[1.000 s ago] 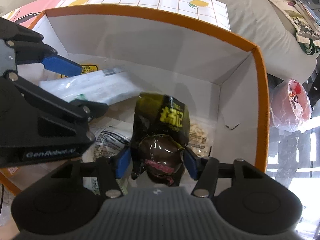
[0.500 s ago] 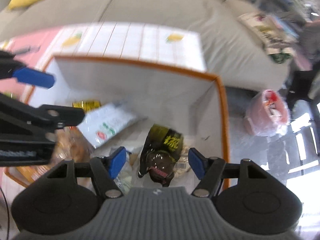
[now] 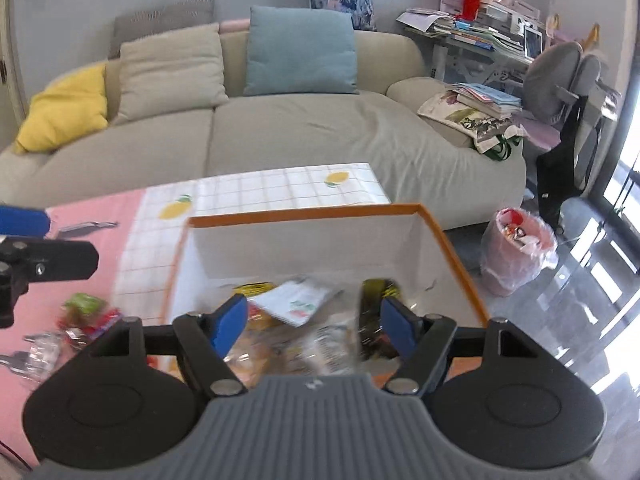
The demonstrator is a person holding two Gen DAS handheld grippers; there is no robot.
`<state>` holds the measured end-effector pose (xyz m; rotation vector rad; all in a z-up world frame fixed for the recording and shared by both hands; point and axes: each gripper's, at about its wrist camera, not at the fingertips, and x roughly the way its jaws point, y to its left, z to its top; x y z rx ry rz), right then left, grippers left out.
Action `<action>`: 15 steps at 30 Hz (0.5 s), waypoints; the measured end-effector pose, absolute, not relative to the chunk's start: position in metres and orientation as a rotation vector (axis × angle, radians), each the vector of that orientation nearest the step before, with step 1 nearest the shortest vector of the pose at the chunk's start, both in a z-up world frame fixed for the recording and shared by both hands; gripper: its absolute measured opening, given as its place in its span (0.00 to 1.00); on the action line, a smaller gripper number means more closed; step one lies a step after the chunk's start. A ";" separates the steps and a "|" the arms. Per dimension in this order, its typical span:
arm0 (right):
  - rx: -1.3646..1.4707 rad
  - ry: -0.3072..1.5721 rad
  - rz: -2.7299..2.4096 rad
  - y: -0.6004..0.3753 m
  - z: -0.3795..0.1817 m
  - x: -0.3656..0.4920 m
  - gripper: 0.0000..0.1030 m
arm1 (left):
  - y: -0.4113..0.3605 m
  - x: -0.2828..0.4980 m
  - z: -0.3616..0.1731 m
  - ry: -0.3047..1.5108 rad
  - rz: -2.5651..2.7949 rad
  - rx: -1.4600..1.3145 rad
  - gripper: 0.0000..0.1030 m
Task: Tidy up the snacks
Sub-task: 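Withdraw both tools from the box back toward the snacks on the cloth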
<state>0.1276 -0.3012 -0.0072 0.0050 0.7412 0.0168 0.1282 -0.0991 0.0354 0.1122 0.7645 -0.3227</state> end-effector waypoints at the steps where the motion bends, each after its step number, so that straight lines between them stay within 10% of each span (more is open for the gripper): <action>1: 0.025 0.737 0.023 -0.296 -0.007 0.121 0.70 | -0.090 0.123 0.034 0.769 -0.309 0.086 0.75; 15: 0.038 0.662 0.097 -0.196 -0.024 0.048 0.75 | 0.007 0.061 -0.013 0.814 -0.117 -0.098 0.75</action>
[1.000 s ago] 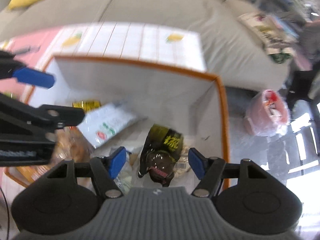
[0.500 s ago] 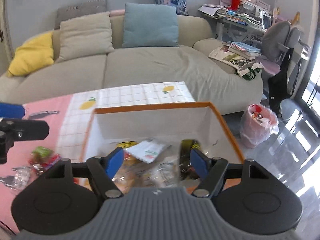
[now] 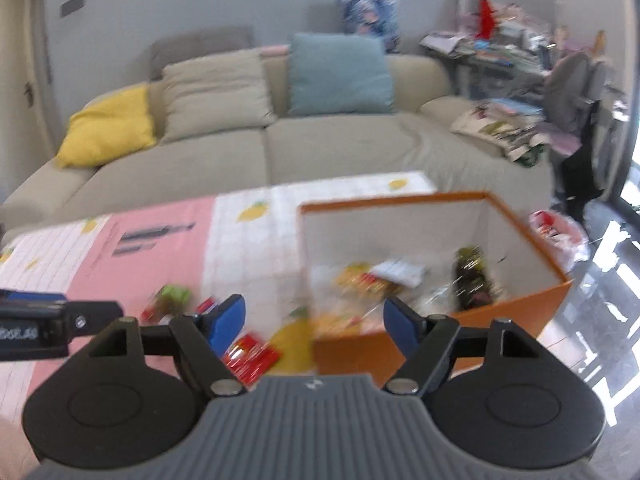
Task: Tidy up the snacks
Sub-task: 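Withdraw both tools from the box back toward the snacks on the cloth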
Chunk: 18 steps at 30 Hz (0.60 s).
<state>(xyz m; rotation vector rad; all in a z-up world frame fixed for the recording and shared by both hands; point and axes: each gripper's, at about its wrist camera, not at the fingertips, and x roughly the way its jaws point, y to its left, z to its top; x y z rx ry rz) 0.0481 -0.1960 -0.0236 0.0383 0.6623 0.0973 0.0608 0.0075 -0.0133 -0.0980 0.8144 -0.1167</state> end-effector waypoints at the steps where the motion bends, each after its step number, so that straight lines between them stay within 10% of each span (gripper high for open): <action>1: 0.033 0.678 0.117 -0.191 -0.028 0.048 0.75 | 0.013 0.058 -0.017 0.823 -0.107 -0.106 0.75; 18: -0.100 0.748 0.239 -0.137 -0.065 0.048 0.72 | 0.062 0.054 -0.053 0.919 -0.026 -0.235 0.74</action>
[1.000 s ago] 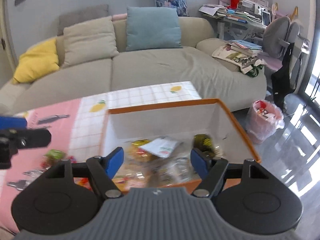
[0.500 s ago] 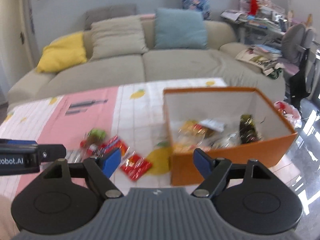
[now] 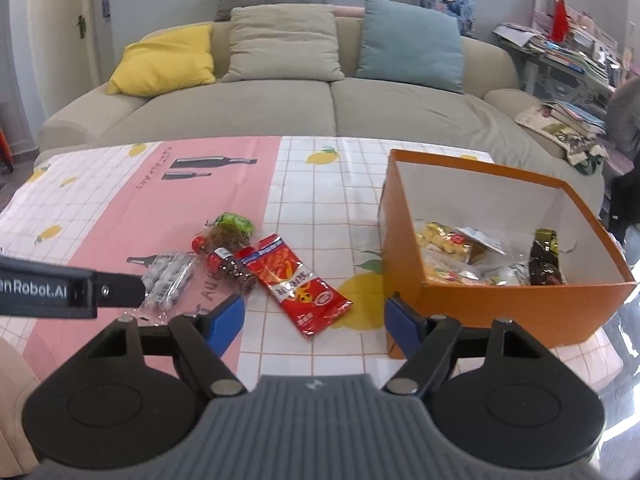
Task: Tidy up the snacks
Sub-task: 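Withdraw both tools from the box back toward the snacks on the cloth, then grasp the clear bag of white balls with the left tool while the right tool grasps the red snack bag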
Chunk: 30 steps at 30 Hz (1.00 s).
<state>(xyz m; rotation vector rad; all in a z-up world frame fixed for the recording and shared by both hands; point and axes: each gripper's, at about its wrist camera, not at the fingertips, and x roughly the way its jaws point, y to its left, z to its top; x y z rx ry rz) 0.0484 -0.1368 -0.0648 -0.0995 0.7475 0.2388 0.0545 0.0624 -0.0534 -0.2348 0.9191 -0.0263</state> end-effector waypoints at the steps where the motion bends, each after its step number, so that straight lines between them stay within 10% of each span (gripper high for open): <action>1: -0.102 0.755 0.245 -0.135 -0.067 0.051 0.71 | 0.064 0.057 -0.055 0.925 -0.020 -0.241 0.74; 21: -0.211 0.870 0.379 -0.101 -0.126 0.116 0.63 | 0.097 0.113 -0.115 1.056 0.090 -0.291 0.75; 30: -0.404 0.827 0.456 -0.084 -0.159 0.153 0.76 | 0.103 0.145 -0.146 1.065 0.107 -0.223 0.80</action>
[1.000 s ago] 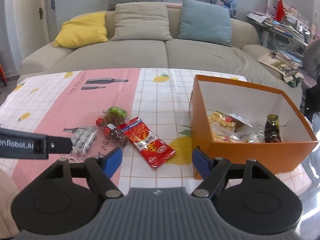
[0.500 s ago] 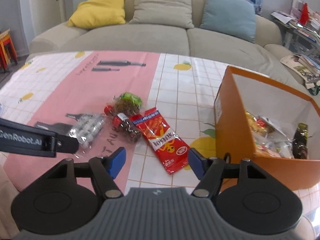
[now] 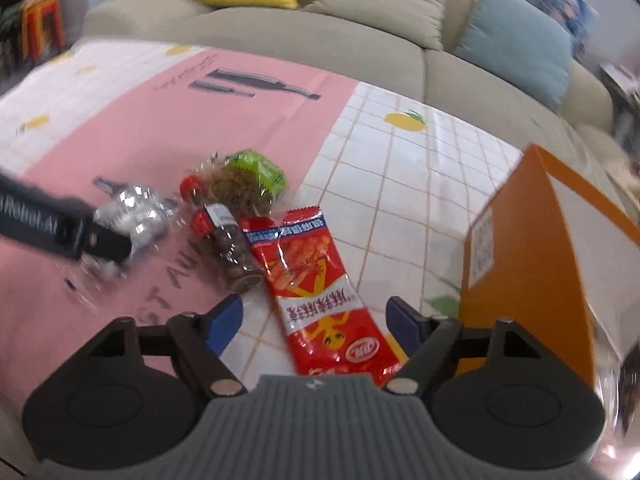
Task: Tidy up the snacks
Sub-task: 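Grasp the clear bag of white balls with the left tool while the right tool grasps the red snack bag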
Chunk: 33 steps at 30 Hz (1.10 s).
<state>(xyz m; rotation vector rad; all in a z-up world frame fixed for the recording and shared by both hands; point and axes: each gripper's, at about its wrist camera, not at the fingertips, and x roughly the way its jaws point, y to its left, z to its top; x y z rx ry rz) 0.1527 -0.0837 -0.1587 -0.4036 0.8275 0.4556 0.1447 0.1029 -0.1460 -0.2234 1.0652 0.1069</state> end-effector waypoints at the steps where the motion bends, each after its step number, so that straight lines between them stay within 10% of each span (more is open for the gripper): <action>1: -0.418 0.819 0.464 -0.084 -0.163 0.155 0.76 | 0.103 0.146 -0.148 1.064 0.109 -0.210 0.81; 13: -0.207 0.901 0.452 -0.099 -0.180 0.176 0.74 | 0.092 0.149 -0.164 1.007 0.096 -0.122 0.86; 21: -0.181 0.978 0.368 -0.091 -0.171 0.154 0.57 | 0.087 0.143 -0.163 0.995 0.072 -0.090 0.65; 33: -0.250 0.970 0.429 -0.088 -0.165 0.137 0.72 | 0.075 0.121 -0.161 1.067 0.044 -0.039 0.74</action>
